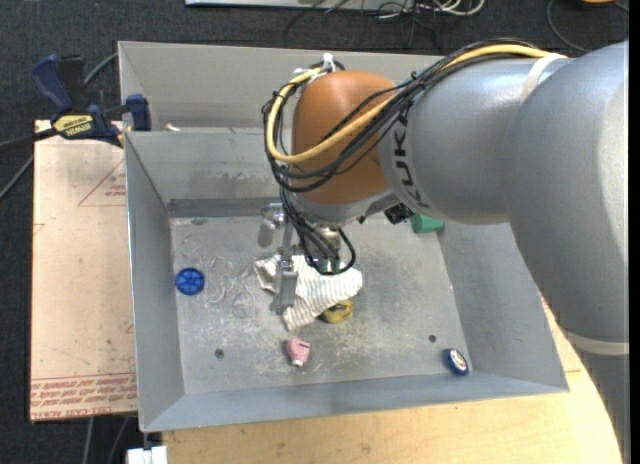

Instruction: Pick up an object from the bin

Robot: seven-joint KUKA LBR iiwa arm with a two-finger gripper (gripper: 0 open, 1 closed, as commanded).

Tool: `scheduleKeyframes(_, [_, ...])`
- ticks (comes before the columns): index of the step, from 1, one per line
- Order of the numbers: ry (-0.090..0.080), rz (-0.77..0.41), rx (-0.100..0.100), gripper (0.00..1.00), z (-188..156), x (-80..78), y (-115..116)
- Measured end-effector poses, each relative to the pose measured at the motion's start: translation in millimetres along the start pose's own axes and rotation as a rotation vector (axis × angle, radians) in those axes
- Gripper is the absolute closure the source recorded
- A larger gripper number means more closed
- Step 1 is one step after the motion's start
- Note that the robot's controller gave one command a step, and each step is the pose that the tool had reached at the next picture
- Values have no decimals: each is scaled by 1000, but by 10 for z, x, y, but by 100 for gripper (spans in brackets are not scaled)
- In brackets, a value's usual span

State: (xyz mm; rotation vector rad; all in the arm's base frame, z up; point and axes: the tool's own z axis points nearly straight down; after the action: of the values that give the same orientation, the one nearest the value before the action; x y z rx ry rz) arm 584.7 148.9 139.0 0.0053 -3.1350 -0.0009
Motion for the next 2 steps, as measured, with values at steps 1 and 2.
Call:
scheduleKeyframes(1, [-7,4,-1,0,-48,-19,-10])
scheduleKeyframes(2, [0,24,0,0,66,-1,-579])
